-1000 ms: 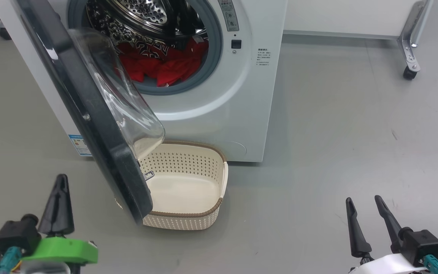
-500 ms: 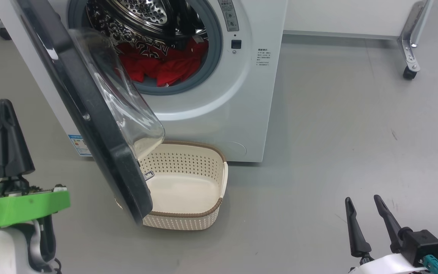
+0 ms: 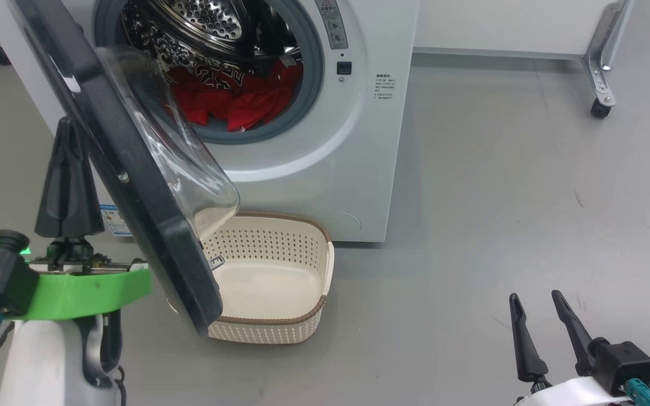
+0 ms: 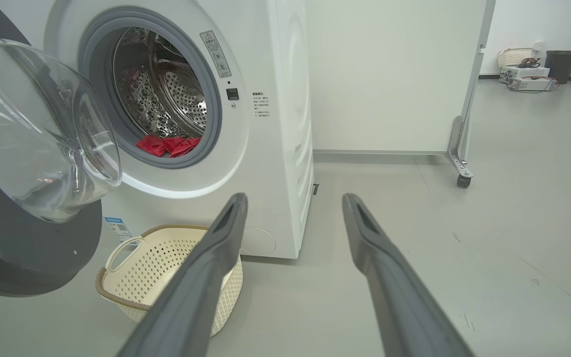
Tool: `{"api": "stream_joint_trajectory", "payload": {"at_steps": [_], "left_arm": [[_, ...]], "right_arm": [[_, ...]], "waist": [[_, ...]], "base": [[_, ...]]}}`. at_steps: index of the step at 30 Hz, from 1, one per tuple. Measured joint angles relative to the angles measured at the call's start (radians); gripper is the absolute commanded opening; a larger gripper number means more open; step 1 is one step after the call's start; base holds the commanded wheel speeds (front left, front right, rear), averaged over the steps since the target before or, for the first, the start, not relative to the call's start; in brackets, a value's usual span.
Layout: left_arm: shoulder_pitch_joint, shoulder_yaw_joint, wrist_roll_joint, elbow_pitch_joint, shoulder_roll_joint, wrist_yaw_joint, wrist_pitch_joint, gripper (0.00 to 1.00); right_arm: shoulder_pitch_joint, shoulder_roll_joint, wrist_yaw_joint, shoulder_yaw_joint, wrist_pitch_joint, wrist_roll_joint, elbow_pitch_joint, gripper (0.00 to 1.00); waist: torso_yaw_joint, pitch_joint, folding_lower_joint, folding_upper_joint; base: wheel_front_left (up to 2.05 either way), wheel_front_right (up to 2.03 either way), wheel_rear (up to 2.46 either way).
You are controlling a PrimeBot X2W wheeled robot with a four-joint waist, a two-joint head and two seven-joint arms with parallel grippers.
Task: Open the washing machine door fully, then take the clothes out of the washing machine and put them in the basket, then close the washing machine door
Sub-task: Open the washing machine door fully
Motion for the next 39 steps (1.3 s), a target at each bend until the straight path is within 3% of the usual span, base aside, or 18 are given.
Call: {"api": "stream_joint_trajectory", "payload": {"at_steps": [24,39], "left_arm": [[0.078,-0.274,0.000,0.178,0.002,-0.009,0.120,0.00],[0.097,-0.240,-0.053,0.326,0.002,-0.008,0.143,0.00]], "right_arm": [[0.000,0.027,0.032,-0.021,0.000,-0.018,0.023,1.00],[0.000,0.043,0.050,-0.039,0.000,-0.026,0.038,1.00]], "waist": [[-0.031,0.011,0.0000,0.0000],[-0.055,0.027,0.0000,0.0000]], "base": [[0.00,0.00,0.00],[0.00,0.00,0.00]]}}
